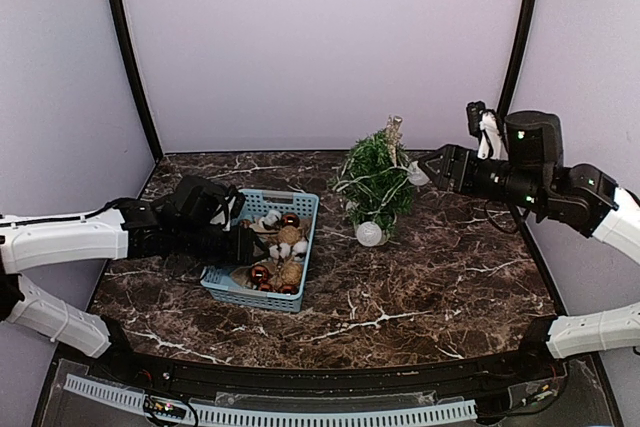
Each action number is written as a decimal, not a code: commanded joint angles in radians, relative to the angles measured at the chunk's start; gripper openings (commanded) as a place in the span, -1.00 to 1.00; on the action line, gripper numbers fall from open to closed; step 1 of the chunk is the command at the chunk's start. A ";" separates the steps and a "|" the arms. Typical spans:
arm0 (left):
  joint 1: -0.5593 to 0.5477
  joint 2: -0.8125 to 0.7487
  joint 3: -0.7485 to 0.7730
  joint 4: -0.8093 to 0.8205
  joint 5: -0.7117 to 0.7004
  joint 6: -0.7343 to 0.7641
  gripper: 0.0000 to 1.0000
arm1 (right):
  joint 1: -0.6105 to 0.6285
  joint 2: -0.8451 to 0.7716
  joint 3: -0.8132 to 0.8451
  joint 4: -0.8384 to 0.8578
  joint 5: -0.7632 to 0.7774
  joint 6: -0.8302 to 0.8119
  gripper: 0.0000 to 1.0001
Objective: Decorate the small christmas tree
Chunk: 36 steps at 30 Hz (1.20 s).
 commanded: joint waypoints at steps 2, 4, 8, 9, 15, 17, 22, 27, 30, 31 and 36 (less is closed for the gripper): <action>0.072 0.089 -0.021 0.124 0.019 -0.069 -0.04 | -0.004 -0.024 -0.066 0.104 -0.047 0.087 0.53; 0.097 0.128 -0.019 0.158 0.027 -0.074 -0.11 | -0.004 -0.033 -0.083 0.122 -0.040 0.096 0.53; 0.160 0.189 0.022 0.195 -0.014 -0.051 -0.17 | -0.004 -0.037 -0.090 0.131 -0.030 0.099 0.53; 0.170 0.208 0.028 0.210 -0.022 -0.044 -0.16 | -0.004 -0.036 -0.090 0.131 -0.028 0.098 0.53; 0.207 0.386 0.212 0.192 -0.054 0.155 -0.05 | -0.004 -0.025 -0.088 0.124 -0.013 0.085 0.53; 0.207 0.454 0.278 0.175 -0.069 0.236 -0.06 | -0.004 -0.023 -0.089 0.117 -0.004 0.079 0.54; 0.207 0.586 0.420 0.088 -0.173 0.365 -0.06 | -0.004 -0.014 -0.084 0.100 0.013 0.062 0.54; 0.206 0.625 0.470 0.052 -0.205 0.422 -0.35 | -0.004 -0.012 -0.079 0.088 0.030 0.051 0.56; 0.201 0.624 0.484 0.031 -0.230 0.424 -0.39 | -0.003 -0.008 -0.081 0.089 0.034 0.051 0.57; 0.195 0.620 0.489 0.022 -0.248 0.428 -0.40 | -0.004 -0.006 -0.080 0.091 0.031 0.051 0.57; 0.175 0.616 0.491 0.000 -0.271 0.442 -0.38 | -0.004 0.003 -0.080 0.094 0.026 0.052 0.57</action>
